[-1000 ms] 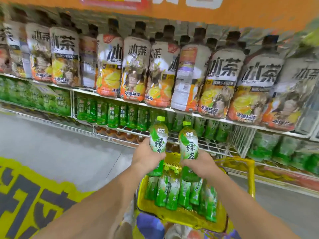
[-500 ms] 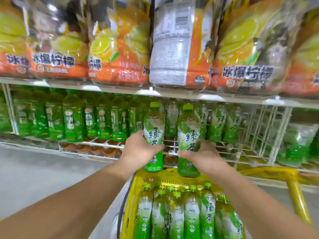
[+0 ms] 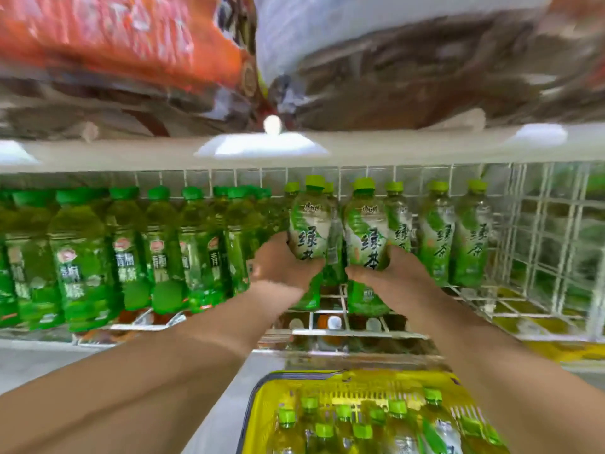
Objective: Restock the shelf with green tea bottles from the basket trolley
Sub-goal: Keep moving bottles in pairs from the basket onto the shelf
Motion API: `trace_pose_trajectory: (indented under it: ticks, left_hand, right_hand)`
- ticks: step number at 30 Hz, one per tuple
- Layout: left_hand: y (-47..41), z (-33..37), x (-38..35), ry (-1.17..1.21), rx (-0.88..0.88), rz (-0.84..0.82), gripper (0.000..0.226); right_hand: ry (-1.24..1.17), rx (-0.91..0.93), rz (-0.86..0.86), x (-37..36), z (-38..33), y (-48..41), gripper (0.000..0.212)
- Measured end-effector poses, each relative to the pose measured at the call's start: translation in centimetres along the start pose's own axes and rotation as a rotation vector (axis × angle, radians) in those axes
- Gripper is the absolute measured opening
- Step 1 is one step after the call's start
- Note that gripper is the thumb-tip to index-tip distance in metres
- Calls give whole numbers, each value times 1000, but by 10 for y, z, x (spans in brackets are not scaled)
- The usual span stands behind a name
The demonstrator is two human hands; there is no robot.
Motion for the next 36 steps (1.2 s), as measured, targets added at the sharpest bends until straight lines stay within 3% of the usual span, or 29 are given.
trace_pose_trajectory:
  ticks: [3, 6, 10, 16, 21, 30, 36]
  left_hand:
    - [-10, -8, -14, 9, -22, 8, 43]
    - [-18, -15, -24, 48, -25, 31, 42]
    - [-20, -13, -31, -15, 16, 84, 52]
    - [-22, -17, -35, -32, 31, 64, 49]
    - [-19, -16, -37, -16, 11, 43, 54]
    - [-18, -20, -37, 66, -24, 16, 56]
    - [-16, -32, -44, -157, -65, 32, 45]
  right_hand:
    - [-33, -69, 28, -14, 7, -22, 62]
    - [-35, -40, 63, -27, 12, -38, 48]
    - [15, -20, 94, -32, 17, -55, 53]
    - [75, 33, 96, -30, 20, -65, 49]
    - [80, 45, 121, -35, 19, -64, 72]
    - [154, 61, 51, -41, 7, -63, 57]
    - [172, 83, 150, -45, 15, -62, 45]
Point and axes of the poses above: each hand's wrist, its own y-axis away from the middle knuckle, its own x-axis out of the back of the hand, z = x × y, the point moved 2 cm from there along -y, towards the middle knuckle, and after that the axes turned 11 degrees about -x, right-handed, at the moved point
